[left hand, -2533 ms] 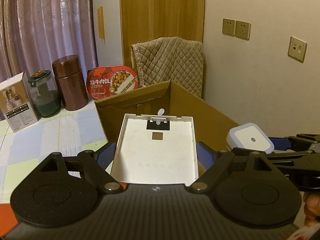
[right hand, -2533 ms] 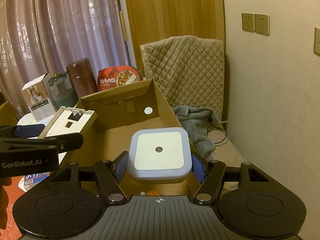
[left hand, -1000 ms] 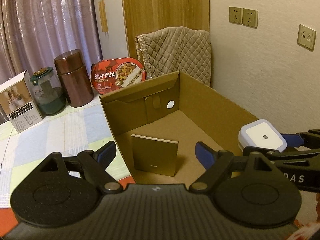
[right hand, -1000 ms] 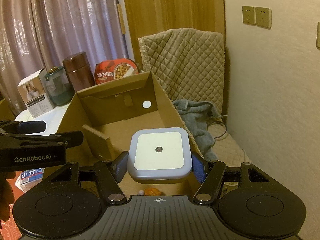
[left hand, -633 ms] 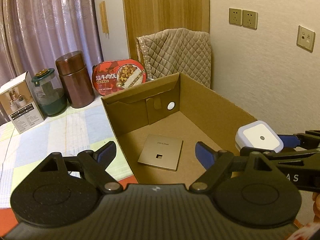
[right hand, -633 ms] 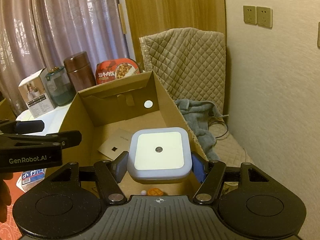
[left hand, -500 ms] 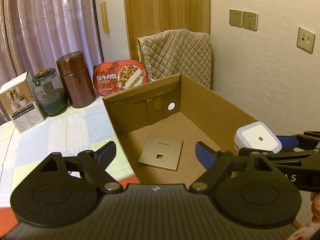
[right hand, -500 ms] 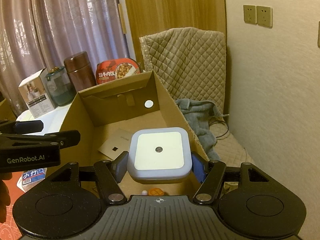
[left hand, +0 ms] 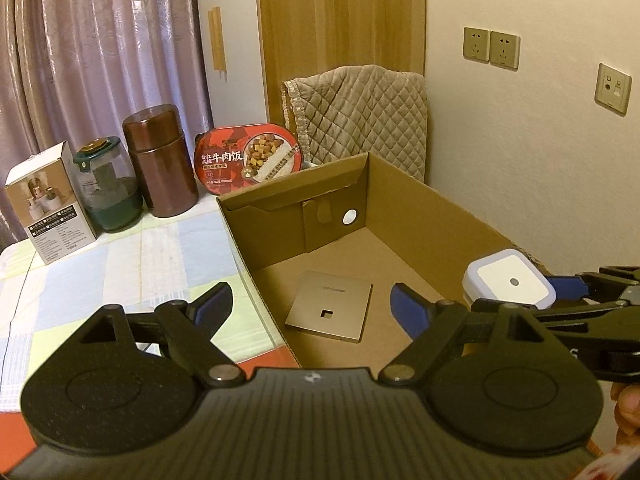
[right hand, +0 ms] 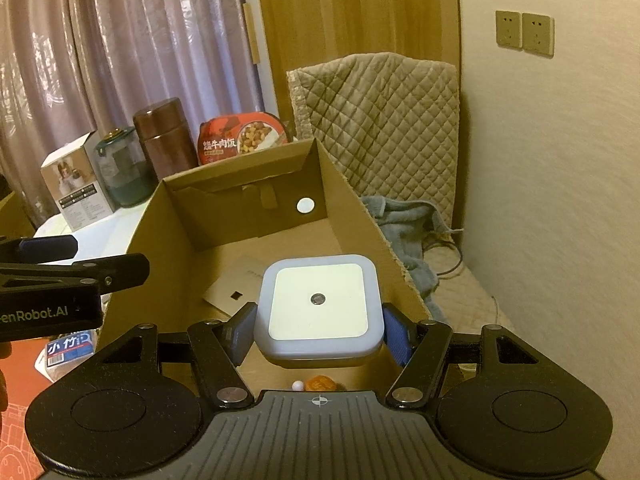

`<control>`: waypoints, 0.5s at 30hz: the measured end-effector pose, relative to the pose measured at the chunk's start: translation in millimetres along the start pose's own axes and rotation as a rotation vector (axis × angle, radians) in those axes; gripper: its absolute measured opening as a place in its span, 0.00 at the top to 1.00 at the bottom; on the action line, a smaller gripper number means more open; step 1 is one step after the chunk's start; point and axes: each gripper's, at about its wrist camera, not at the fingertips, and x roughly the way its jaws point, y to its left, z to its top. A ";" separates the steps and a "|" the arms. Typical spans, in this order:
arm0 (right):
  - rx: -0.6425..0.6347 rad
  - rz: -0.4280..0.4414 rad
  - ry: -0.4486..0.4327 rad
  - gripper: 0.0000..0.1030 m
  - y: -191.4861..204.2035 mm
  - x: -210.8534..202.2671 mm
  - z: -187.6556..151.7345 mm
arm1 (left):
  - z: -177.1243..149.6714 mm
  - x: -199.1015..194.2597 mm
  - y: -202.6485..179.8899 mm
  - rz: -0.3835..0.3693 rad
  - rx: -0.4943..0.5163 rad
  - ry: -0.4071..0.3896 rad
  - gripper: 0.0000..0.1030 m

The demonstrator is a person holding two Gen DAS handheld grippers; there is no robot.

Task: Organize rigid objects
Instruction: 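Lower the white night light into the box and open the right gripper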

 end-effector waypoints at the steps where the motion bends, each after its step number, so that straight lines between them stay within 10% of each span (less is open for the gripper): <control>1: 0.000 0.001 -0.001 0.40 0.0 -0.1 -0.1 | 0.0 -0.4 0.1 0.001 0.001 -0.001 0.19; 15: -0.011 0.021 0.006 0.40 9.0 9.6 3.2 | -1.6 -4.8 15.8 0.022 -0.017 -0.006 0.19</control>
